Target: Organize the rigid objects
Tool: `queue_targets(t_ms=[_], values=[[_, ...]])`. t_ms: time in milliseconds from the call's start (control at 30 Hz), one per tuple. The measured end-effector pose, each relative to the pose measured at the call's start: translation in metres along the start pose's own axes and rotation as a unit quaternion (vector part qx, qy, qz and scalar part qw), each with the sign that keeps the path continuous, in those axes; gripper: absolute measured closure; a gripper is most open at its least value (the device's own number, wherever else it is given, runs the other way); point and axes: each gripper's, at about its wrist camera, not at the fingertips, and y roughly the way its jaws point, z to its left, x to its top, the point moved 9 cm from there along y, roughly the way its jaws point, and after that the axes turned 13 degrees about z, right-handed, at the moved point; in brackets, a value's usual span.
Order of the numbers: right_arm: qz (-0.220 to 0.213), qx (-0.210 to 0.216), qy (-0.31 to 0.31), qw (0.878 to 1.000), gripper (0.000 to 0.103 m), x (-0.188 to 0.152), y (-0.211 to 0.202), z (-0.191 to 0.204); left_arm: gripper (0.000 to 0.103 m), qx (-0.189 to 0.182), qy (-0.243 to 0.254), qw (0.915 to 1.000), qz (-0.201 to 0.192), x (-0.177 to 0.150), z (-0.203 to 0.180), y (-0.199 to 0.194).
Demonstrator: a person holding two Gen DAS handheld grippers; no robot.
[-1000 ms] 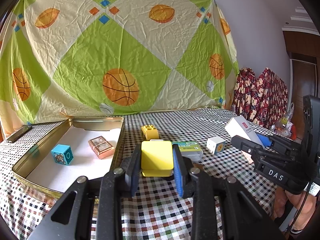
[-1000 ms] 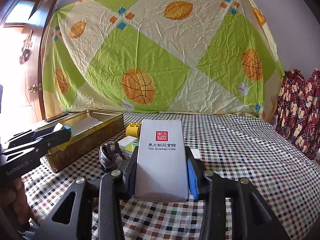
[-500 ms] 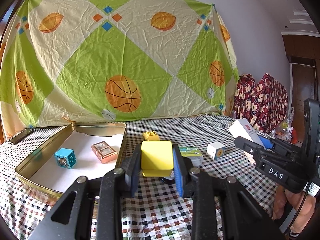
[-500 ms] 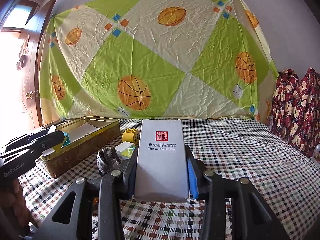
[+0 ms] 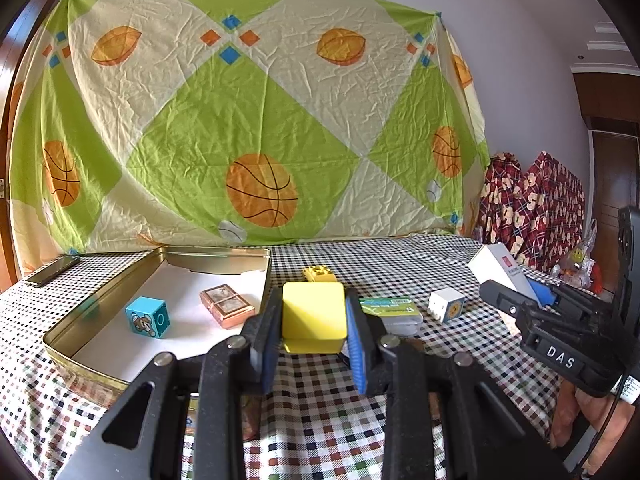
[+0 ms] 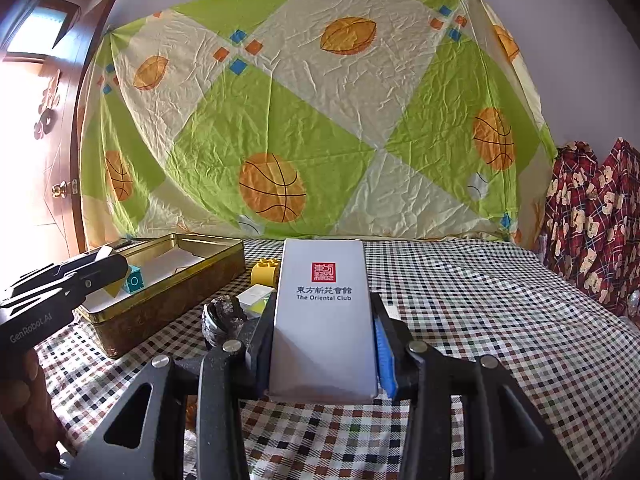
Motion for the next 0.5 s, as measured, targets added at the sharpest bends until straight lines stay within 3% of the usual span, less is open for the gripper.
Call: queue_targets(t_ms=[500], values=[[-0.001,0.037,-0.016,0.999,0.059,0.003,0.004,0.043,0.075,0.026,-0.007,0.9996,-0.009,0.001,0.023,-0.007]])
